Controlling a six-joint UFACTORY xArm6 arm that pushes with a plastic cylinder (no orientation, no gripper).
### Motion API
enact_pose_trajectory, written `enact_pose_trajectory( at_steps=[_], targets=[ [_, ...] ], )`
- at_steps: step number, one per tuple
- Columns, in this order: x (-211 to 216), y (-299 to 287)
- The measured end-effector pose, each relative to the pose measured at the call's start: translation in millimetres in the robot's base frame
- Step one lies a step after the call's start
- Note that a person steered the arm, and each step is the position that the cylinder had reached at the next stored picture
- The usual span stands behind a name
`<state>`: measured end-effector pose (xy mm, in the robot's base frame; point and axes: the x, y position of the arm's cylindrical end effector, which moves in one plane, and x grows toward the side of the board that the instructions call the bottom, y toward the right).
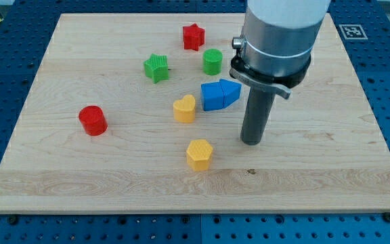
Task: Place the yellow hexagon below the yellow heart
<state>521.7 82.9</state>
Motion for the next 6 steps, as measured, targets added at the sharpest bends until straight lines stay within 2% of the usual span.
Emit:
enact_pose_trajectory(
  at_steps=[1, 2, 6],
  targets=[
    [29, 0],
    [33, 0],
    [11, -72]
  ],
)
